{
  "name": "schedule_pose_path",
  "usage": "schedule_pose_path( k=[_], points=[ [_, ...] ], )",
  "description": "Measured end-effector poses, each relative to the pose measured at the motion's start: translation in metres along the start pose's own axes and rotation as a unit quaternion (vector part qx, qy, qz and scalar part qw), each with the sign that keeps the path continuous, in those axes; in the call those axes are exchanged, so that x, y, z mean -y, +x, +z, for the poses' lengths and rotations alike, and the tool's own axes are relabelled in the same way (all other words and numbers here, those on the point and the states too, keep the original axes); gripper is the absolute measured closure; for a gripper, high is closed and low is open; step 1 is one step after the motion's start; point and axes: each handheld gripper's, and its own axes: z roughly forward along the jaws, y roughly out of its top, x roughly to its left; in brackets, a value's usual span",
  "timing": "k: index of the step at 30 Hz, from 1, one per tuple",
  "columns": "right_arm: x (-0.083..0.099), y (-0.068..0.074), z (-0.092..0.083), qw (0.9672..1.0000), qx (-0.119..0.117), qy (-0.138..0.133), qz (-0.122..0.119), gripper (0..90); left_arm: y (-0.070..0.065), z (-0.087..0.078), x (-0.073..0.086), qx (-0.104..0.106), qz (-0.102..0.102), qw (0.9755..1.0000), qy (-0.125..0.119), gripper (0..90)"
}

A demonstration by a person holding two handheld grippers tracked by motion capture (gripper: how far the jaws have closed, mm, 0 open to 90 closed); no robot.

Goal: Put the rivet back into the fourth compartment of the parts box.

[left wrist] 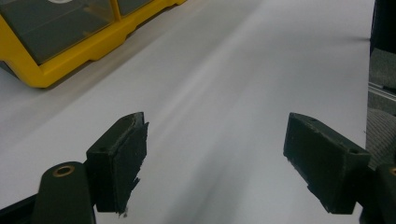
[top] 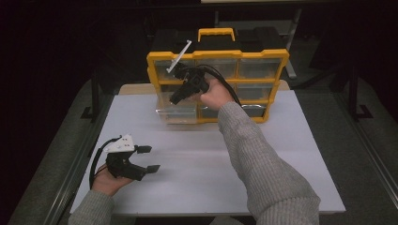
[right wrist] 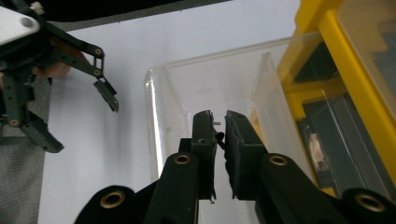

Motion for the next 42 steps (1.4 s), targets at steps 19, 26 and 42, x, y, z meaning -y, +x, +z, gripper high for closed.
schedule_pose_path(
  k=[19,26,42],
  points=[
    [0.009,-0.002,-0.010,0.9999,-0.003,-0.012,0.010,74.5,0.002,-0.001,0.003,0.001,-0.003,1.0000,0.000,20.5],
    [0.012,-0.003,-0.016,0.9996,-0.007,-0.022,0.014,71.2,0.003,-0.002,0.003,-0.001,-0.004,1.0000,-0.001,20.4],
    [0.017,0.006,-0.021,0.9993,-0.015,-0.029,0.017,64.8,0.004,-0.001,0.003,0.000,-0.005,1.0000,0.000,20.0]
  ],
)
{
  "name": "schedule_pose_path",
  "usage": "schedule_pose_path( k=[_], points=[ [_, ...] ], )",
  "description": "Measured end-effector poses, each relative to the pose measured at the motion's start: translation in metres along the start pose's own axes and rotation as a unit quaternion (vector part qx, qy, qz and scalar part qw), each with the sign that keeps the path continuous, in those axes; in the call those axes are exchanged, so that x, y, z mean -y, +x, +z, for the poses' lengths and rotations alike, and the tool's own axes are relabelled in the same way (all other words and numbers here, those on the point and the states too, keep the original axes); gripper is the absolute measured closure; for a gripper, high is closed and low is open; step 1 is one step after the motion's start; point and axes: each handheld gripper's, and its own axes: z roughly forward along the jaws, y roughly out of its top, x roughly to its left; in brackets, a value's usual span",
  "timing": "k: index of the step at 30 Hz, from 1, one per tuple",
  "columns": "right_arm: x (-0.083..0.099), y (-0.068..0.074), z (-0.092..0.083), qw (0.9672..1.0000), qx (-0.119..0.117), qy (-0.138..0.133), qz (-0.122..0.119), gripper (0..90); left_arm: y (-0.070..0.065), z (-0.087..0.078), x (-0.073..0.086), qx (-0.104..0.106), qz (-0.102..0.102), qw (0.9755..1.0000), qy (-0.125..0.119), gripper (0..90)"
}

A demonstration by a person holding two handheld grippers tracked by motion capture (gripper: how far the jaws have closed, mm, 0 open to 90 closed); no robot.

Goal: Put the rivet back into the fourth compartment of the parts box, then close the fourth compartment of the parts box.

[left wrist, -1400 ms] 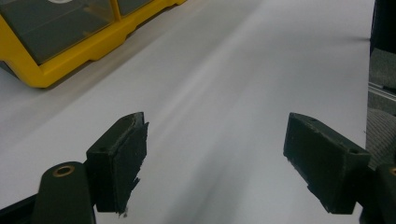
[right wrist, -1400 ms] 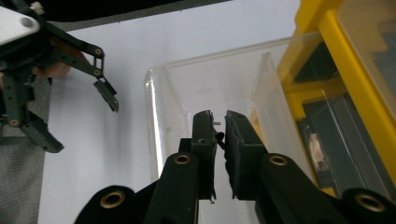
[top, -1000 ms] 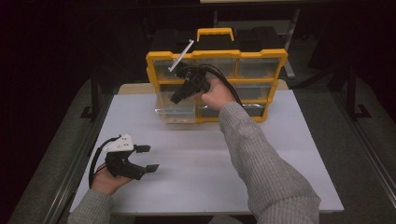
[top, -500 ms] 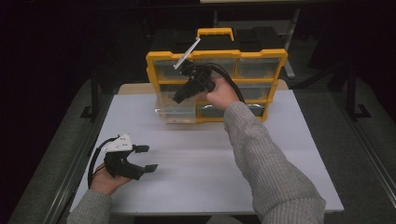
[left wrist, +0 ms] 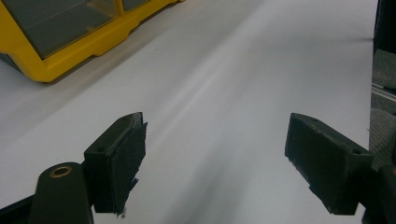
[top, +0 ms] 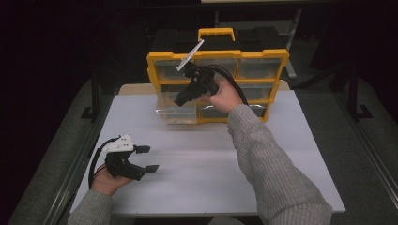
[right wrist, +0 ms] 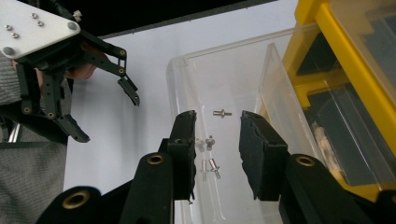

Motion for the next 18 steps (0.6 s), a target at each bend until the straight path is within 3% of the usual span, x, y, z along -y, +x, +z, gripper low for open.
schedule_pose_path(
  k=[18],
  points=[
    [0.000,0.013,-0.009,0.9999,-0.003,-0.009,-0.009,64.9,-0.002,-0.001,0.000,-0.002,0.001,1.0000,0.002,19.8]
  ],
)
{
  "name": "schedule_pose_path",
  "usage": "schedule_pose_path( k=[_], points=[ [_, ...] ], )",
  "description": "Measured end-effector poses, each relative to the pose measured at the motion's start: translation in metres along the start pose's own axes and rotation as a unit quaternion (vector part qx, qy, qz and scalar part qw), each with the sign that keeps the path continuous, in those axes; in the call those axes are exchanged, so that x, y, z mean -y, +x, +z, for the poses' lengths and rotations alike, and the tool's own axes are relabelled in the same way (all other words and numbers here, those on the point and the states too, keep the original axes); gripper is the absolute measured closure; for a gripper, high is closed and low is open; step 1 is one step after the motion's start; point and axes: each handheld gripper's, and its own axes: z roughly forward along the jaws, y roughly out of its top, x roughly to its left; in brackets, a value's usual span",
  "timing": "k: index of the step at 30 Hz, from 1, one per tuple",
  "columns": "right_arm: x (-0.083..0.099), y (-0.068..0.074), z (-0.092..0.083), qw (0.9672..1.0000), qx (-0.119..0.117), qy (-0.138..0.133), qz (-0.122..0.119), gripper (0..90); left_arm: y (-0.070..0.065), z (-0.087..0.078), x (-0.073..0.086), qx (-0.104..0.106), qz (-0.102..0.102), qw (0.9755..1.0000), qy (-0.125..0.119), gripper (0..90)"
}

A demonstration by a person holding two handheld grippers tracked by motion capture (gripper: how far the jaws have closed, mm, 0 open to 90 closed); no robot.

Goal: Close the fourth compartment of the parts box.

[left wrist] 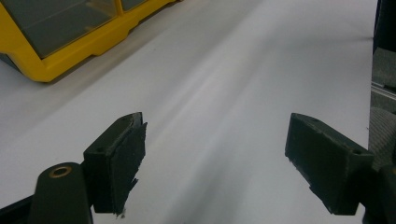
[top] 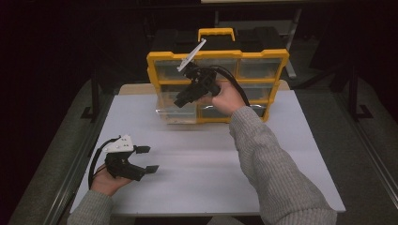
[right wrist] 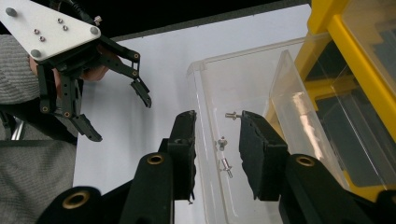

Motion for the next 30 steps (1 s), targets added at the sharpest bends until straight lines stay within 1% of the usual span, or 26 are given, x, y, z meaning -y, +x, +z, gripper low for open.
schedule_pose_path(
  k=[3,10,11,12,14,15,17,18,20,21,25,30],
  points=[
    [0.002,0.001,-0.001,1.0000,-0.005,-0.007,0.002,66.1,0.000,-0.001,-0.001,0.000,0.000,1.0000,-0.002,19.8],
    [0.006,0.007,0.001,0.9999,-0.012,-0.005,0.001,71.2,-0.001,0.000,0.000,0.000,-0.001,1.0000,0.000,19.7],
    [0.006,0.008,0.001,0.9999,-0.011,-0.006,-0.003,72.5,-0.001,0.000,0.000,-0.001,-0.001,1.0000,0.000,19.7],
    [0.006,0.009,0.001,0.9999,-0.015,-0.005,0.001,73.6,-0.001,0.000,0.000,-0.001,0.000,1.0000,0.001,19.7],
    [0.006,0.011,0.002,0.9998,-0.015,-0.007,-0.004,75.4,-0.001,-0.001,0.001,-0.001,0.000,1.0000,0.001,19.7],
    [0.006,0.011,0.002,0.9998,-0.017,-0.009,-0.008,76.1,0.000,-0.001,0.000,-0.002,0.005,1.0000,0.001,19.7],
    [0.006,0.013,0.002,0.9997,-0.021,-0.008,-0.004,77.3,-0.001,-0.001,0.000,-0.003,0.003,1.0000,-0.001,19.7],
    [0.005,0.015,0.002,0.9997,-0.022,-0.006,-0.004,78.1,-0.001,-0.002,0.000,-0.003,0.005,1.0000,0.003,19.7],
    [0.005,0.018,0.003,0.9996,-0.024,-0.004,-0.011,79.8,-0.001,-0.001,-0.001,-0.004,0.011,0.9999,0.003,19.7],
    [0.005,0.020,0.002,0.9996,-0.025,-0.003,-0.009,80.4,-0.002,-0.001,-0.001,-0.004,0.010,0.9999,0.002,19.7],
    [0.006,0.026,0.002,0.9995,-0.026,-0.002,-0.019,82.8,-0.003,0.000,-0.001,-0.003,0.008,1.0000,0.002,19.8],
    [0.008,0.029,0.004,0.9994,-0.027,0.001,-0.022,85.5,-0.002,-0.001,-0.001,-0.003,0.010,0.9999,0.003,19.8]
  ],
)
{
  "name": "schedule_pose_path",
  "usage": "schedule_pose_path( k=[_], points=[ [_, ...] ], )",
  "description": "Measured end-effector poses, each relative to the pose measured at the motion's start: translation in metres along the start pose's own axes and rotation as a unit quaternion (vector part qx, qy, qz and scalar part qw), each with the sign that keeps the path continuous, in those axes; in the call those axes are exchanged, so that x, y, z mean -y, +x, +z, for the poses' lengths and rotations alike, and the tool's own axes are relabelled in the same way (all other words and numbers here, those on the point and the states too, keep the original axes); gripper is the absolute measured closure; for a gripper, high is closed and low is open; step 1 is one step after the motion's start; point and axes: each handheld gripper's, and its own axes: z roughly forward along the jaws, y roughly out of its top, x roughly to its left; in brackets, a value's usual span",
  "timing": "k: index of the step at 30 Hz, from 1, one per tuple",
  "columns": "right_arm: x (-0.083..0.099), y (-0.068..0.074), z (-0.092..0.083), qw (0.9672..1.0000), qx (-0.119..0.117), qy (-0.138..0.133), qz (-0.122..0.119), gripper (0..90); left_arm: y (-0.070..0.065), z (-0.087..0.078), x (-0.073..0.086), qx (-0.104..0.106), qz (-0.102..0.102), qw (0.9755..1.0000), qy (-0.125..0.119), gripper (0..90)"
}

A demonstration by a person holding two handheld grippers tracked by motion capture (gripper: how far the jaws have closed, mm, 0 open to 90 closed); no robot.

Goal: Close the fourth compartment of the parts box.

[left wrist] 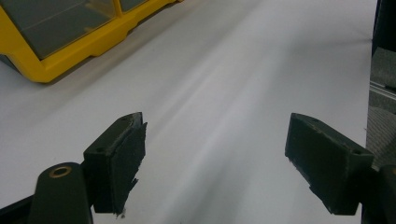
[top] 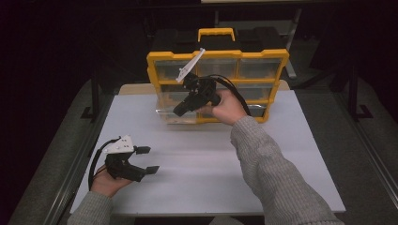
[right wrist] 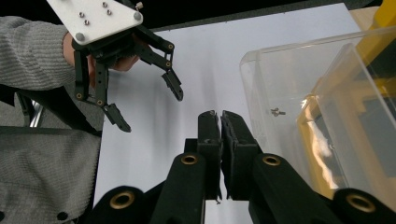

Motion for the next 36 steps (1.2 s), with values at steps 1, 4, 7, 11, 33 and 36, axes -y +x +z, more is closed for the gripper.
schedule_pose_path(
  k=[1,4,7,11,33,36],
  points=[
    [0.001,0.000,0.001,1.0000,0.000,0.001,0.000,85.5,0.000,0.000,0.000,-0.001,0.000,1.0000,-0.001,19.8],
    [0.002,0.000,0.005,1.0000,-0.003,0.007,-0.002,86.7,0.000,0.000,0.000,-0.001,0.000,1.0000,-0.001,19.8],
    [0.003,0.001,0.010,0.9999,-0.007,0.011,-0.003,87.9,0.000,-0.001,0.000,0.000,-0.002,1.0000,-0.001,19.8],
    [0.004,0.002,0.017,0.9998,-0.011,0.016,-0.003,88.5,0.000,0.000,0.000,0.001,-0.004,1.0000,-0.004,19.7],
    [0.003,-0.002,0.037,0.9991,-0.013,0.039,-0.010,88.7,0.000,0.000,0.000,-0.001,0.001,1.0000,0.000,19.7],
    [0.003,-0.003,0.037,0.9991,-0.008,0.040,-0.010,88.8,-0.001,0.001,-0.001,-0.001,-0.002,1.0000,-0.004,19.7]
  ],
)
